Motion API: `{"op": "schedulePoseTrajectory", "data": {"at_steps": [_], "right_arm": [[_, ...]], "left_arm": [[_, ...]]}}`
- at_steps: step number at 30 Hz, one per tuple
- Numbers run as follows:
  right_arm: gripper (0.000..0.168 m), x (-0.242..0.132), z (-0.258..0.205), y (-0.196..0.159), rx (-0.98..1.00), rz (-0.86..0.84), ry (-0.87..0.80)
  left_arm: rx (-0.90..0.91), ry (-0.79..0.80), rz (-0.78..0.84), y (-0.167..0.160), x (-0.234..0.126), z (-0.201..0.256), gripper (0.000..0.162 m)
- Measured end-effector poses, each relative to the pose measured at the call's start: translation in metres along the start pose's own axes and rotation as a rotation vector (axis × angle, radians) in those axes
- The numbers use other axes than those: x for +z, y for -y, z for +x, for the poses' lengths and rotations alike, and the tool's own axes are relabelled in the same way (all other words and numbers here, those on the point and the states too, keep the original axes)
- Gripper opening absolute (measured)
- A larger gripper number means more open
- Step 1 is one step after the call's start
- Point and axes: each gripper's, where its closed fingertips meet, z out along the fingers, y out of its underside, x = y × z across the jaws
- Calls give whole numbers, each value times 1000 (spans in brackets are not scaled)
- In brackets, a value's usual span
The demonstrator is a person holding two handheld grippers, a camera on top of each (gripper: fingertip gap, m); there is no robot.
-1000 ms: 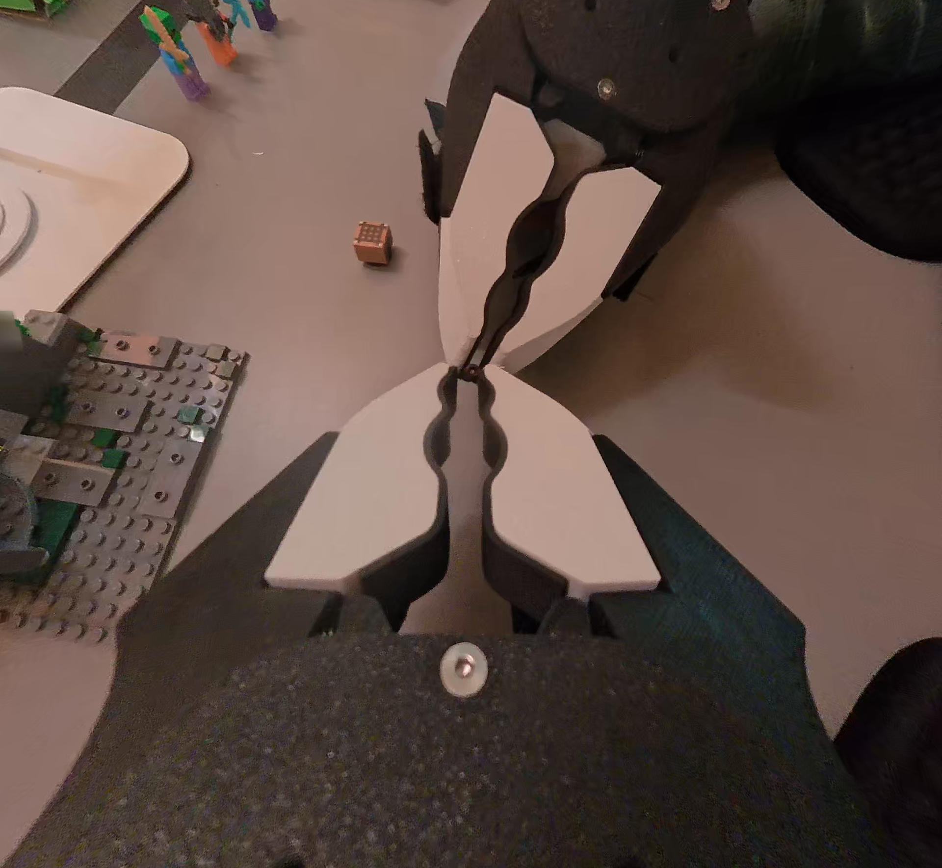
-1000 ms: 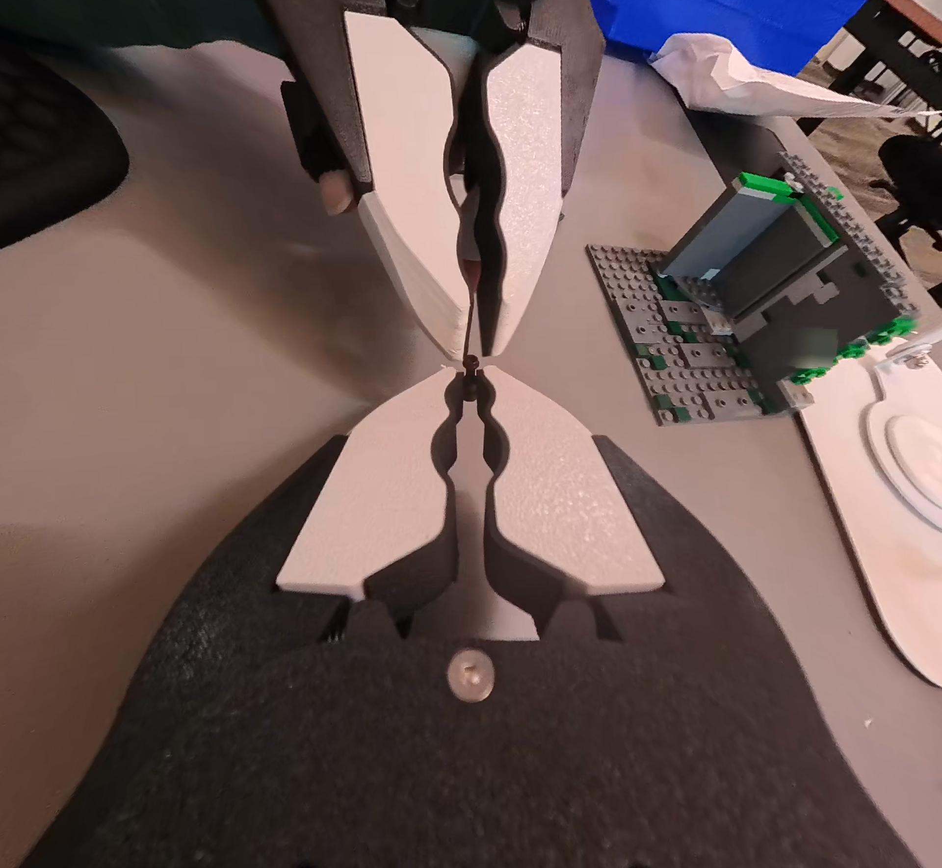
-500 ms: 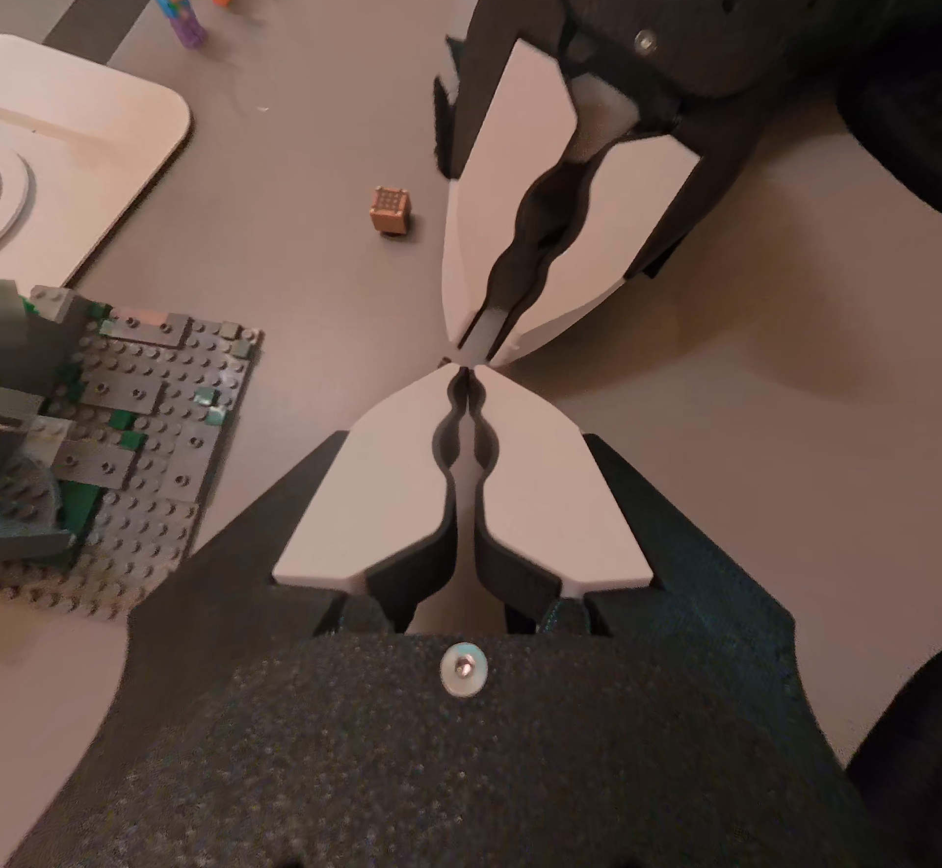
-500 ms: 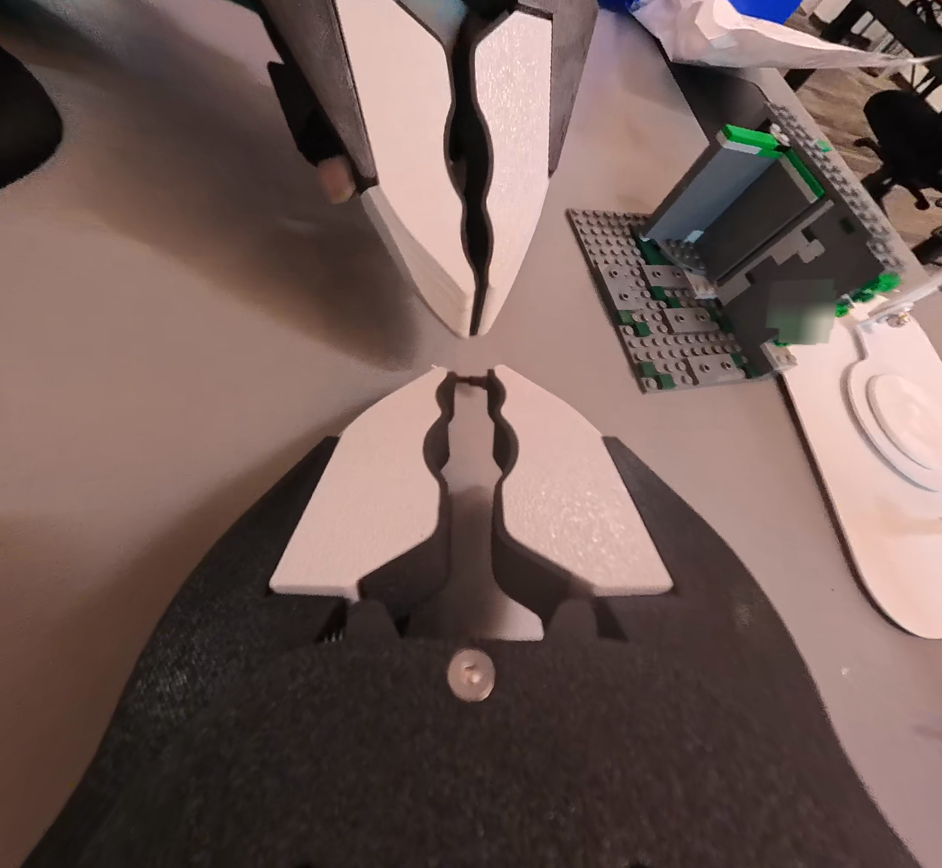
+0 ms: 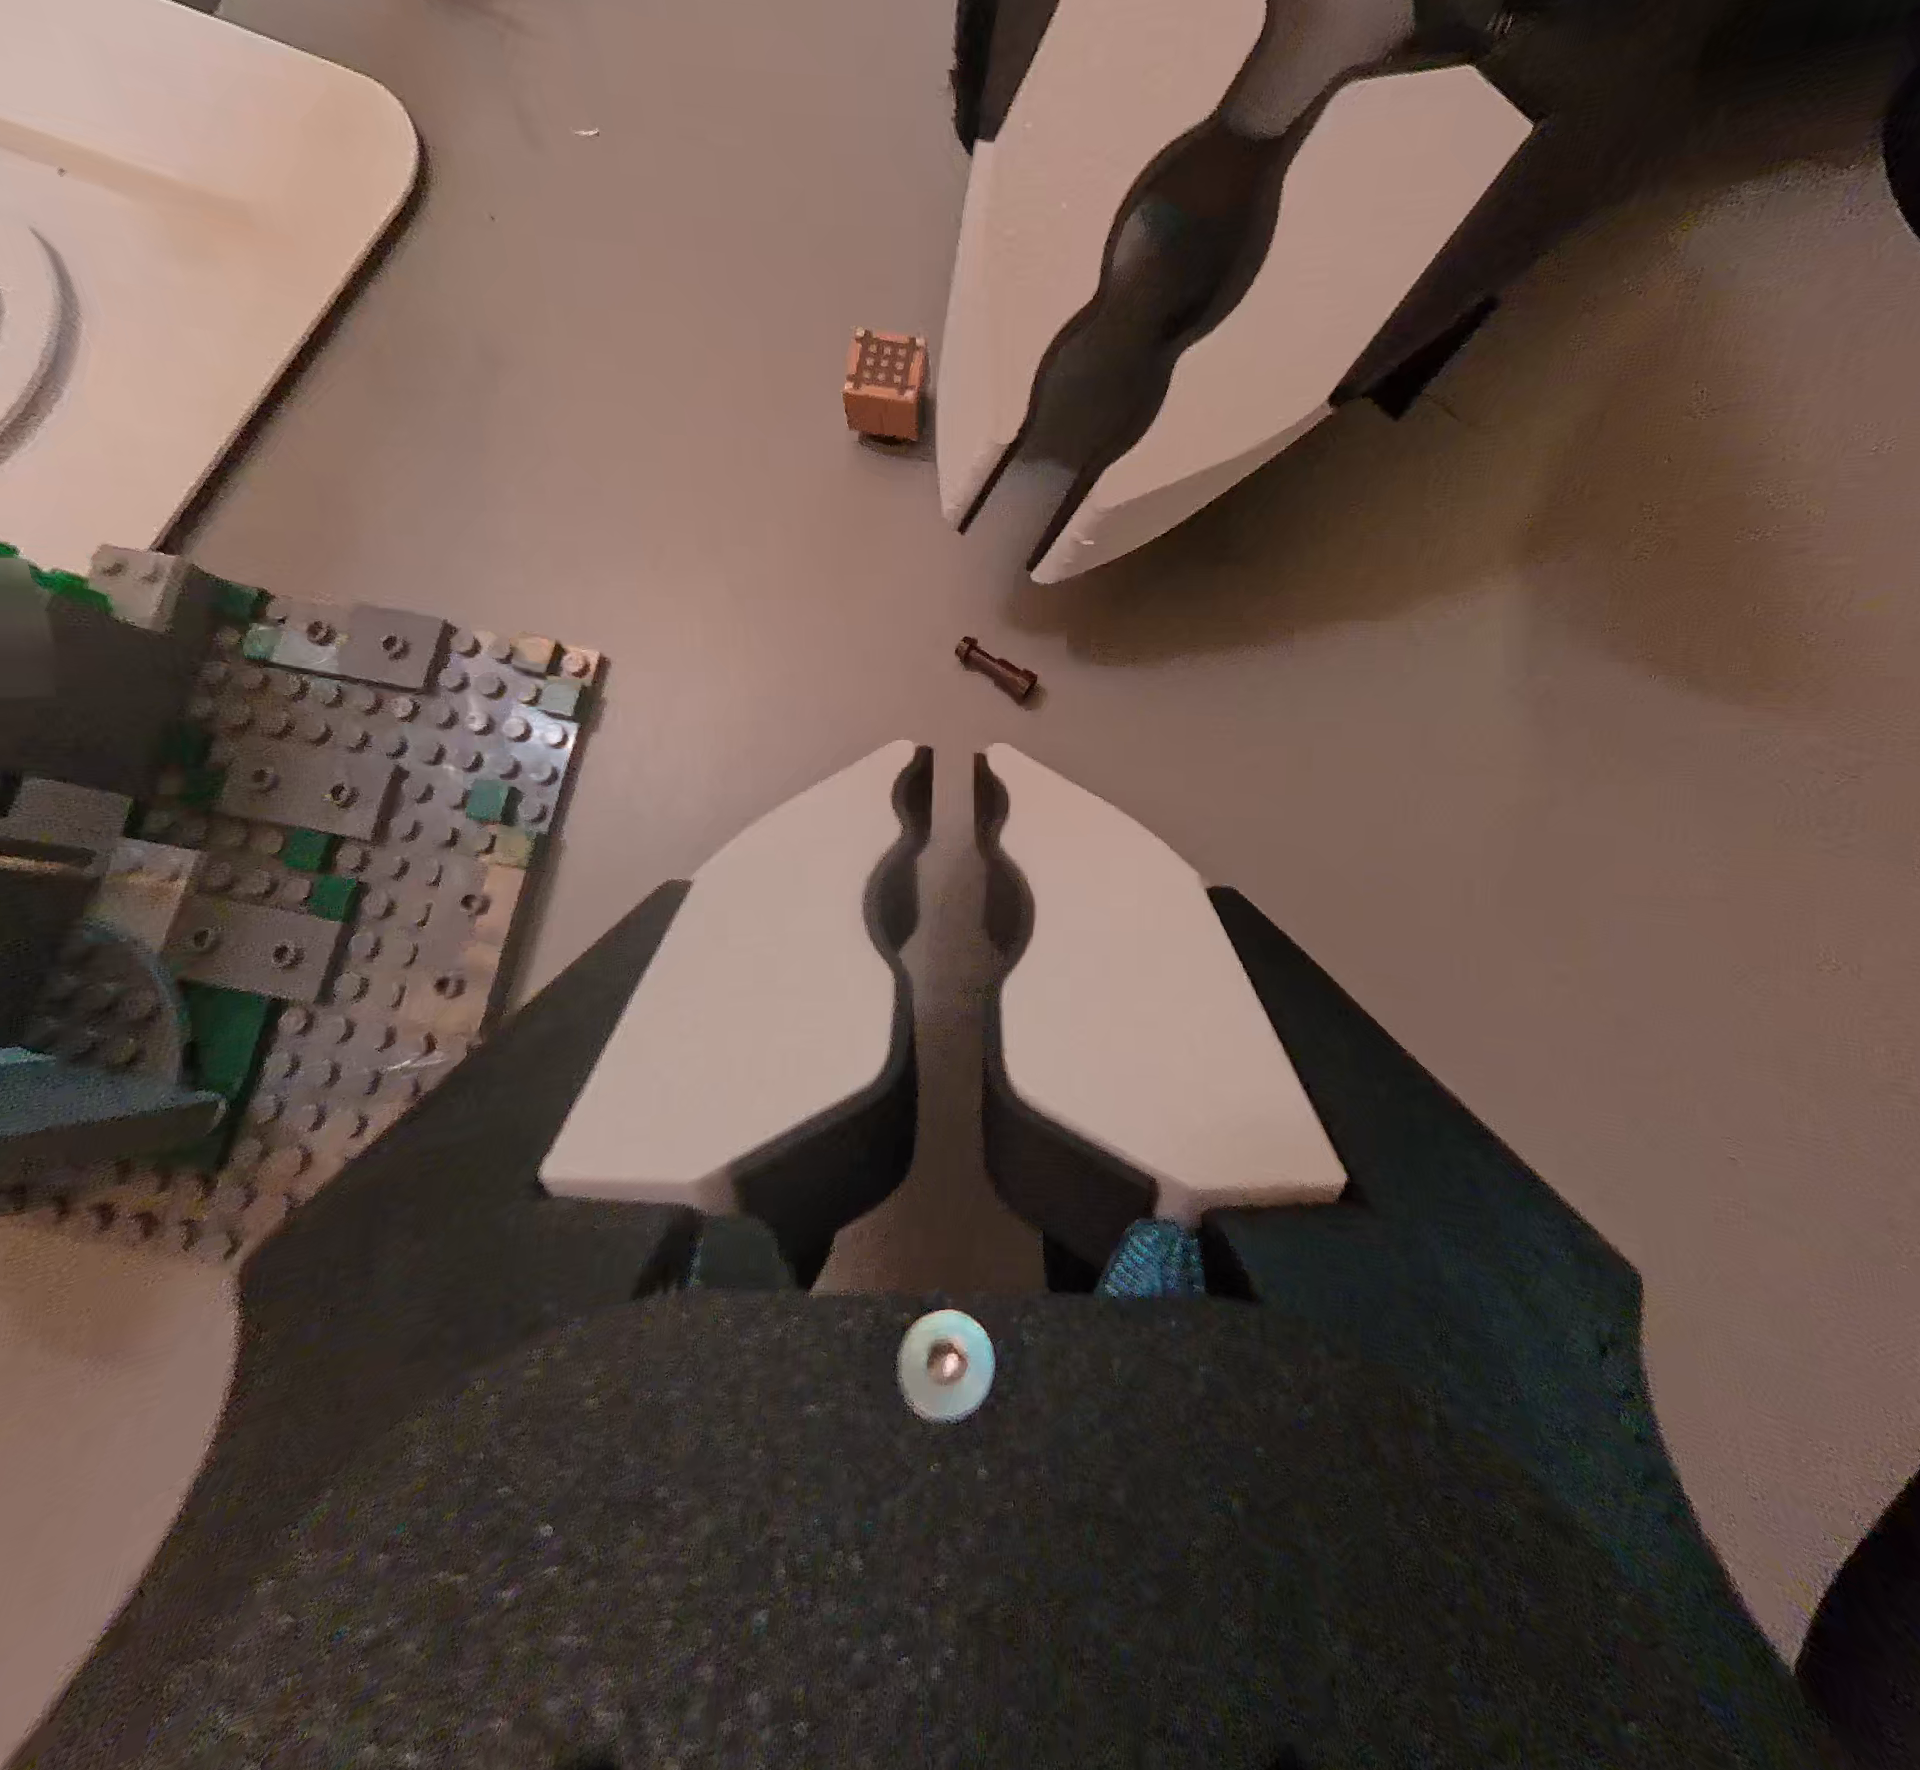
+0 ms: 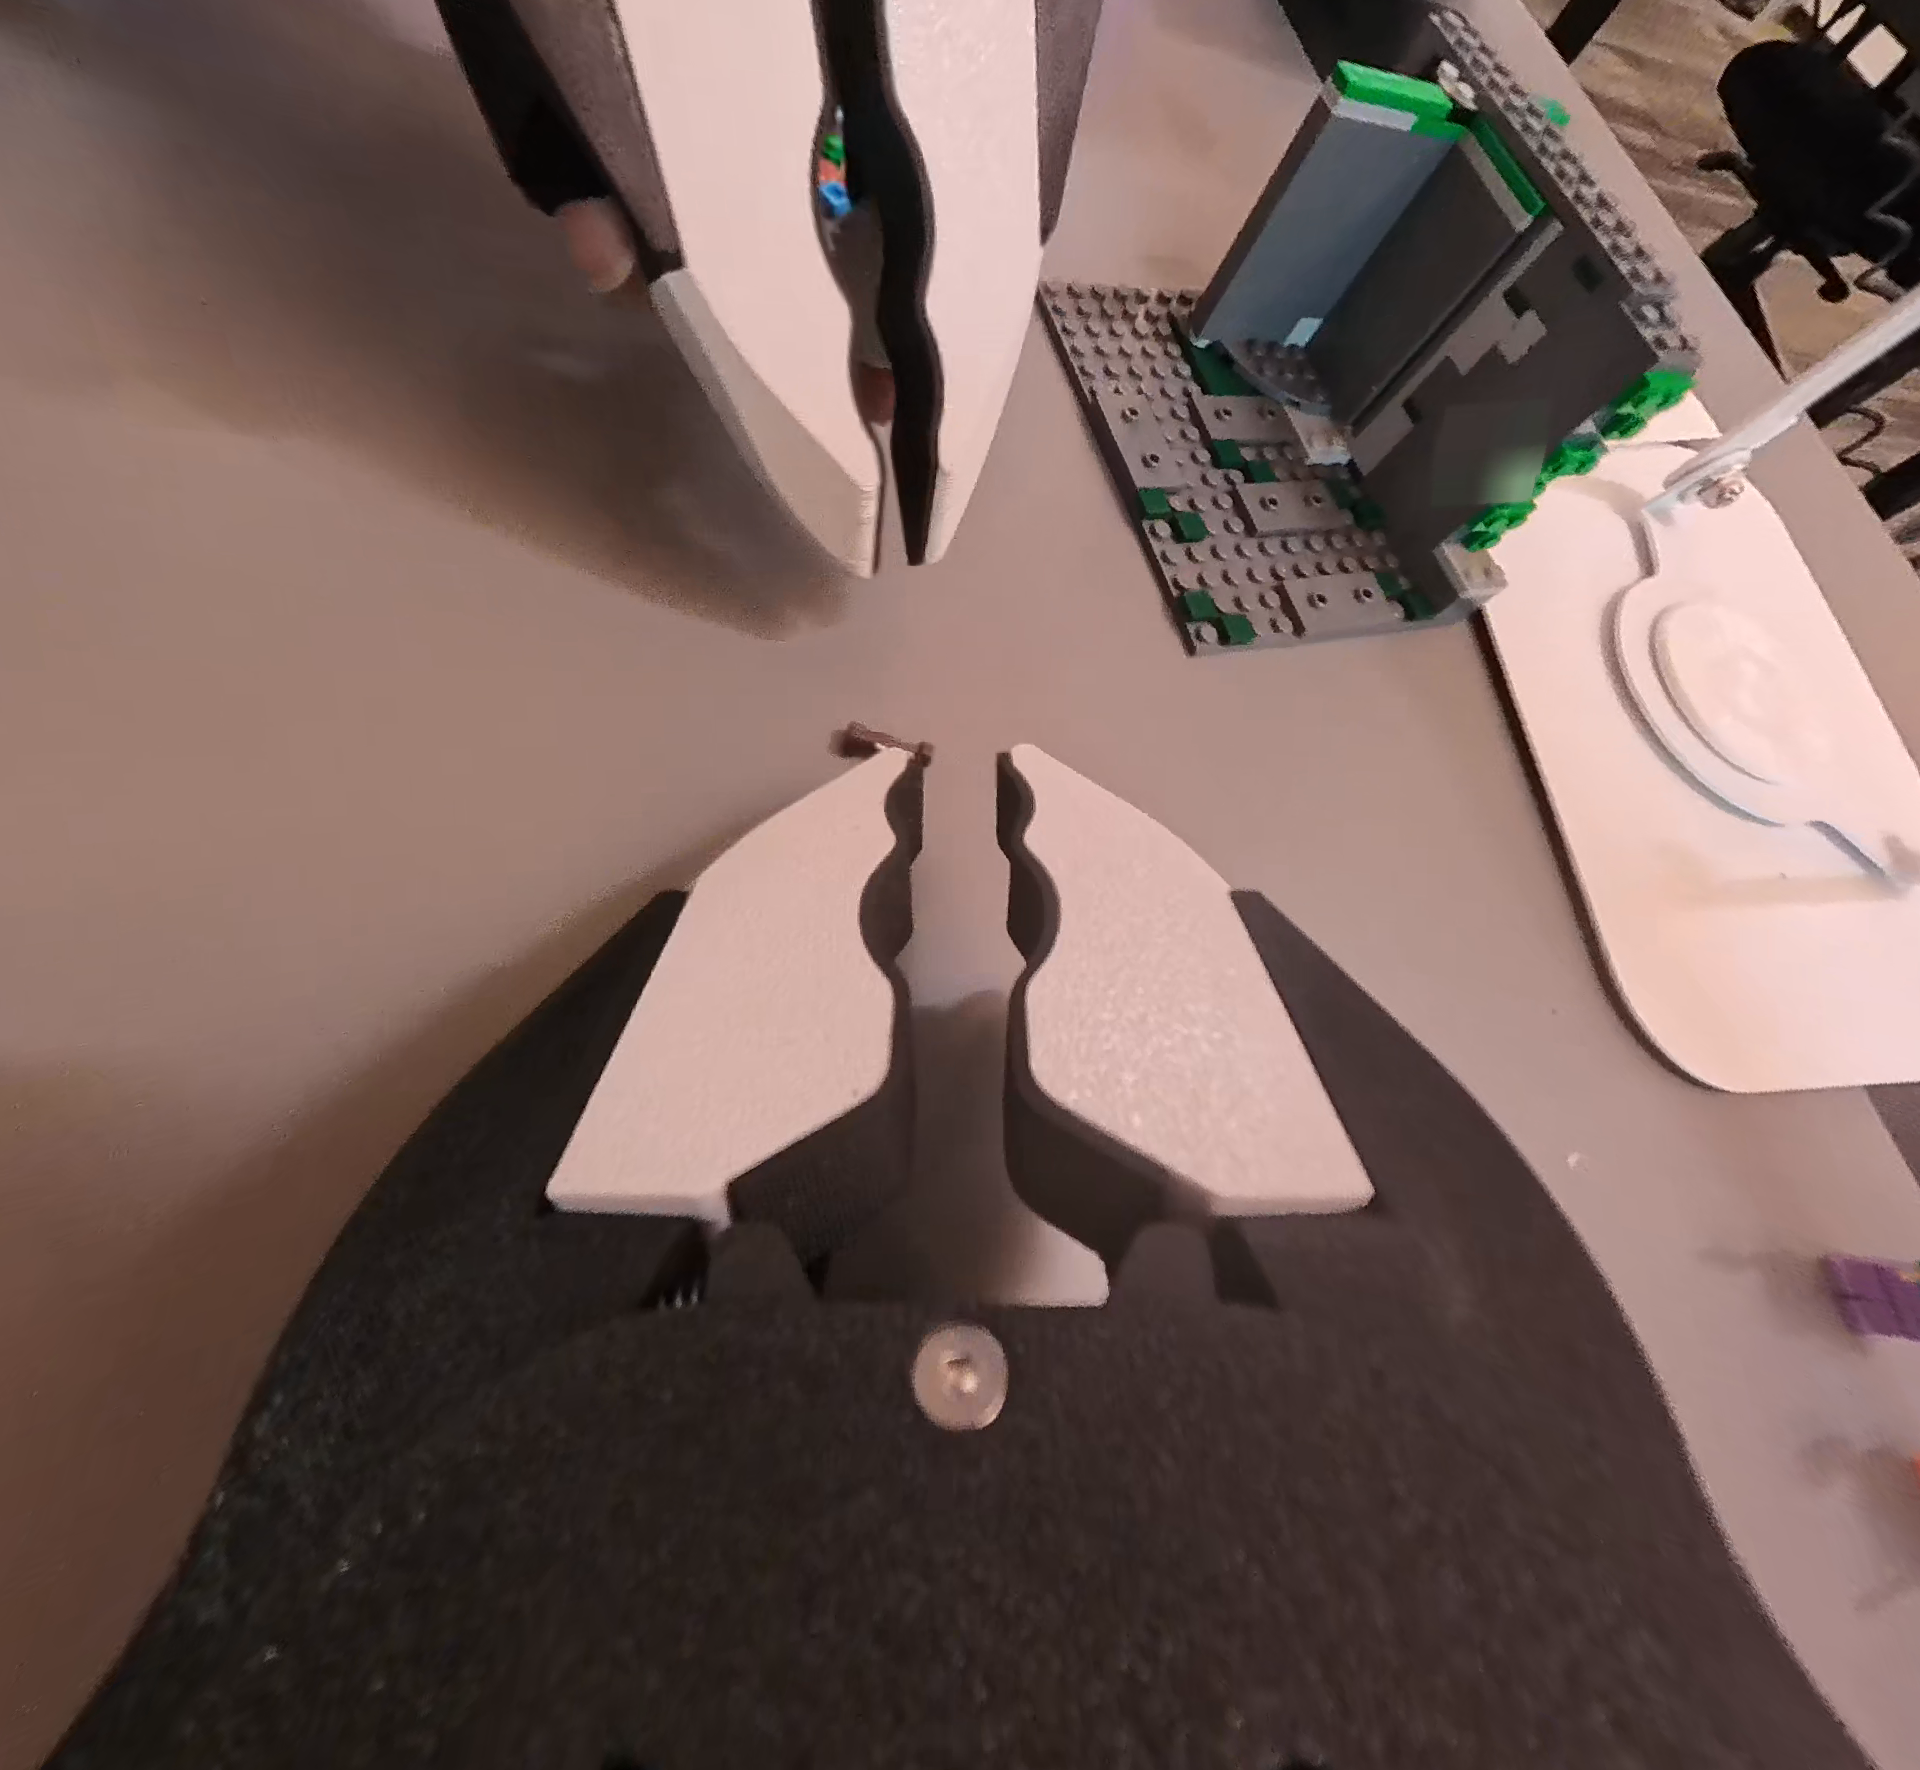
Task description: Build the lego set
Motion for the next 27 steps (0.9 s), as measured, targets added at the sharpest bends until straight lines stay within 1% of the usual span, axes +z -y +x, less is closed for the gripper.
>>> {"op": "schedulePoseTrajectory", "data": {"at_steps": [3,9,14,16,18,22,25,27], "right_arm": [[13,-3,6,-6,-2,-21,-6],[11,-12,13,-20,2,-68,36],[9,-20,18,-28,4,-82,55],[9,-22,21,-28,13,-76,54],[8,-24,23,-28,20,-67,50],[7,-26,25,-25,32,-47,51],[7,-27,20,-18,53,-15,83],[7,-26,12,-14,74,1,124]], "left_arm": [[-25,-21,-7,2,8,4,11],[-123,-63,-12,15,29,10,14],[-151,-92,-39,24,47,16,18],[-139,-88,-70,23,52,17,16],[-103,-50,-101,22,55,14,9],[-41,-19,-133,20,54,16,4],[9,28,-103,20,51,17,2],[53,50,-25,26,46,21,2]]}}
